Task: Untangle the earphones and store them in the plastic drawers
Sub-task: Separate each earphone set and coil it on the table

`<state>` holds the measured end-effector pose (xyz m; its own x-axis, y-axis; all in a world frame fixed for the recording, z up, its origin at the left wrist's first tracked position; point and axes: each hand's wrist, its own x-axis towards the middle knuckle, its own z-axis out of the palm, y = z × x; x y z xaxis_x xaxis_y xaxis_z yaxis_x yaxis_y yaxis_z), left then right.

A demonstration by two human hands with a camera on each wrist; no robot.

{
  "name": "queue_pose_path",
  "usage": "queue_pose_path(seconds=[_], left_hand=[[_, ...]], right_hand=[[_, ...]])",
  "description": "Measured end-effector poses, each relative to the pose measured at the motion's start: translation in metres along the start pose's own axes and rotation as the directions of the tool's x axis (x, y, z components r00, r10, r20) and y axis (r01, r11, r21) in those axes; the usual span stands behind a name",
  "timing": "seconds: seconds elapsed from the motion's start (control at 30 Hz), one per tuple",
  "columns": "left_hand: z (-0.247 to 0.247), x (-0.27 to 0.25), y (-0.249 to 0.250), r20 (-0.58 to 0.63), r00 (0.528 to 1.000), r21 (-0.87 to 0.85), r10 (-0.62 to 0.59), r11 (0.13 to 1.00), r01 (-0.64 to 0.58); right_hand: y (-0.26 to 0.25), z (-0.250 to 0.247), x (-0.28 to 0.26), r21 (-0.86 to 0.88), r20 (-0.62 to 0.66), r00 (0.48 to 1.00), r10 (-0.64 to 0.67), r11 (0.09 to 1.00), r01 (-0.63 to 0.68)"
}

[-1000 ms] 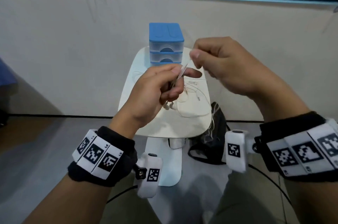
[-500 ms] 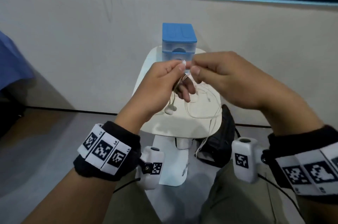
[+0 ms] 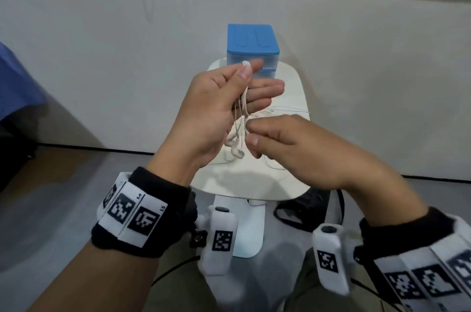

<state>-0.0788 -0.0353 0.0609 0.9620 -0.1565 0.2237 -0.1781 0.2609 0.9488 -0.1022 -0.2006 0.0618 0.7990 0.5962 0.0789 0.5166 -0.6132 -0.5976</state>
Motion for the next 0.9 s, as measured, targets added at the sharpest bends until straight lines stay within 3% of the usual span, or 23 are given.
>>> queue_pose_path(seconds=[0.1,0.2,0.27,0.37,0.47,0.57,0.7,0.8,0.9], left_hand=[[-0.003,0.002,-0.008,0.025,1.000,0.278,0.010,0.960,-0.016],[-0.007,0.004,-0.010,0.096,0.995,0.377,-0.019,0.926,-0.019],[-0.010,0.004,-0.009,0.165,0.985,0.373,-0.050,0.928,-0.016],[-0.014,0.004,-0.005,0.255,0.966,0.172,-0.044,0.985,0.000],[-0.012,0.008,0.003,0.205,0.976,-0.045,0.067,0.997,-0.059],[-0.007,0.016,0.007,0.079,0.991,-0.095,0.106,0.991,-0.098],[-0.009,0.022,-0.004,-0.037,0.998,0.112,0.055,0.992,-0.051],[-0.010,0.020,-0.004,0.010,0.999,0.380,-0.030,0.925,0.024],[-0.005,0.015,0.015,0.078,0.979,0.250,-0.191,0.954,0.166]], right_hand=[[-0.008,-0.026,0.004,-0.034,-0.062,0.996,-0.057,0.998,0.055],[-0.003,-0.053,0.009,-0.107,-0.181,0.980,-0.087,0.992,0.068],[0.007,-0.063,0.012,-0.109,-0.283,0.957,-0.071,0.993,0.041],[0.028,-0.054,0.019,-0.005,-0.362,0.932,0.006,1.000,-0.008],[0.040,-0.026,0.024,0.078,-0.305,0.949,0.075,0.995,-0.054],[0.034,0.000,0.027,0.055,-0.201,0.978,0.059,0.997,-0.049],[0.009,0.002,0.025,-0.249,-0.144,0.989,-0.031,0.968,-0.006],[-0.006,-0.018,0.023,-0.373,-0.186,0.977,-0.104,0.927,0.027],[-0.009,-0.035,0.025,-0.339,-0.167,0.973,-0.162,0.936,0.098]])
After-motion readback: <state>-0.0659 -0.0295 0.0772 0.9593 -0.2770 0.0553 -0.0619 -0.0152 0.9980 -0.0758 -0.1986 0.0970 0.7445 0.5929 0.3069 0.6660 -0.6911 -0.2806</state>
